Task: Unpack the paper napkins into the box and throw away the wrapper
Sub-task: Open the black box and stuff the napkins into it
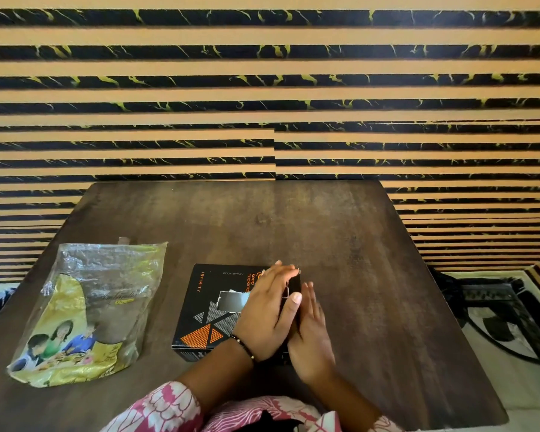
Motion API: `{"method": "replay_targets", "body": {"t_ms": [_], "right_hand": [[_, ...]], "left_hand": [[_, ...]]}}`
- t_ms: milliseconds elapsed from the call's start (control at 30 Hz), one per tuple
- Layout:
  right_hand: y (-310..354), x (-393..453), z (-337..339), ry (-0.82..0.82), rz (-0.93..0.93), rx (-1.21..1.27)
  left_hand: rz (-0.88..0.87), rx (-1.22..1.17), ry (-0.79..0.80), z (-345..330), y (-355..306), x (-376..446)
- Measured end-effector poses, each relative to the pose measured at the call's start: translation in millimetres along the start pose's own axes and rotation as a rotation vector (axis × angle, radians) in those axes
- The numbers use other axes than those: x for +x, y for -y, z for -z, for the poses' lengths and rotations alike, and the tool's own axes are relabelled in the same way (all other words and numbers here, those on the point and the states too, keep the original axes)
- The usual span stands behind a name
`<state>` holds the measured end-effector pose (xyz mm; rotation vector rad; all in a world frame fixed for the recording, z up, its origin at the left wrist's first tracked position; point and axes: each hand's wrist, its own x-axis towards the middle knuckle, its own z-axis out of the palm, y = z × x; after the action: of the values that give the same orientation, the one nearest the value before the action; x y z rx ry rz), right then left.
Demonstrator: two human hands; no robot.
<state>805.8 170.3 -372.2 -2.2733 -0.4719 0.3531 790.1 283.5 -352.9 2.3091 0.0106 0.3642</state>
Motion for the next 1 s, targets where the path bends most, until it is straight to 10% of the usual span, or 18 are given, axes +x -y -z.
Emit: {"method": "replay_targets", "body": {"t_ms": [233, 1000], "right_hand": [[25.1, -2.2, -9.1, -0.047, 0.237, -0.597], [40.8, 206.5, -3.1, 0.006, 0.335, -0.673]], "left_hand": [[0.093, 0.426, -0.041, 30.1, 24.1, -27.1], [0.267, 0.636, 0.045, 55.0, 115.6, 137.4]]}}
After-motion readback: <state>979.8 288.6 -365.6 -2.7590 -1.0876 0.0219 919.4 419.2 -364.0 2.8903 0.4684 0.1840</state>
